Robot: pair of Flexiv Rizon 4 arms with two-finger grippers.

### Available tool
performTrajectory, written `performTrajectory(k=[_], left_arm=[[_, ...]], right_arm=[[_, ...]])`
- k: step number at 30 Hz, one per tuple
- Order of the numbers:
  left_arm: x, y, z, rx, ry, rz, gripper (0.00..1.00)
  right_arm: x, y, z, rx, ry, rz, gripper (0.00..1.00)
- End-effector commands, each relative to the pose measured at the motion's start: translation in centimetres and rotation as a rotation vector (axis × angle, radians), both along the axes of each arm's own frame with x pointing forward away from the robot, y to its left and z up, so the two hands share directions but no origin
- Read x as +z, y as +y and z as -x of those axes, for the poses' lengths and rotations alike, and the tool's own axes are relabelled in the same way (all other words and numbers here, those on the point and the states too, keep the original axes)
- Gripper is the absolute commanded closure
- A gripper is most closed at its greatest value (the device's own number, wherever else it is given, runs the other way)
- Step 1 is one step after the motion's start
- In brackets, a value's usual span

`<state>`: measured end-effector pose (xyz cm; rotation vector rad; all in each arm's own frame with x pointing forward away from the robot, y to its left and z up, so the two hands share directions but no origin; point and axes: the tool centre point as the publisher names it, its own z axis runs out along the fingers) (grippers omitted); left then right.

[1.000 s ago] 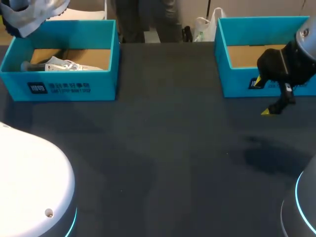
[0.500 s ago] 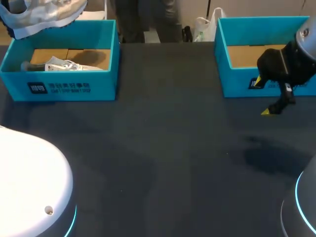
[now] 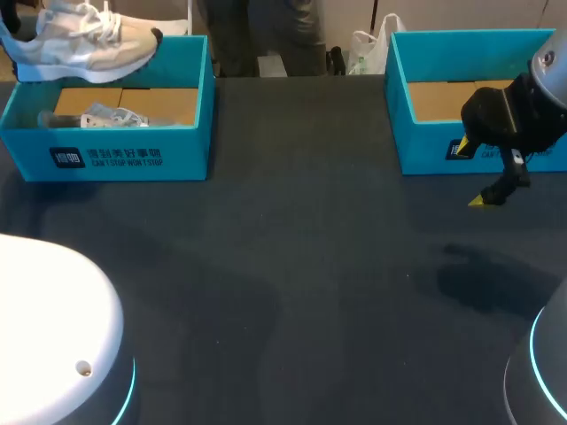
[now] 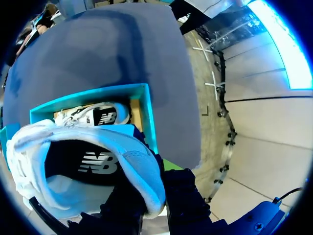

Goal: Take the shoe out of the shoebox, open the shoe tongue, remove and reinsert the insole, then place the shoe into the shoebox

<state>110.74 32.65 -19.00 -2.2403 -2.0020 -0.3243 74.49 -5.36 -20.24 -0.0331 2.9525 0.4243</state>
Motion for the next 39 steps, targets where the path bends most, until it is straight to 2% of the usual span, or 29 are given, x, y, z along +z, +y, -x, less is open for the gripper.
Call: performTrajectory(k=[1, 11, 19, 28, 39], left_arm=[[-0.6, -0.1, -0.3, 0.02, -0.002, 0.0, 1.0], [-2.0, -0.5, -1.3, 0.034, 0.014, -0.009, 1.0], [-3.4, -0.1, -2.8, 0.071, -0.003, -0.037, 1.0], [-6.4, -0.4, -4.0, 0.08, 0.005, -0.08, 1.0], [-8.5, -0.8, -5.0, 0.116, -0.009, -0.073, 1.0]], right_arm=[[-0.1, 0.1, -0.1, 0.0, 0.001, 0.002, 0.0], [-0.1, 0.1, -0.1, 0.0, 0.001, 0.002, 0.0], [-0.1, 0.1, -0.1, 0.0, 0.001, 0.002, 0.0], [-0.1, 0.1, -0.1, 0.0, 0.001, 0.002, 0.0], [-0.1, 0.1, -0.1, 0.0, 0.001, 0.002, 0.0]])
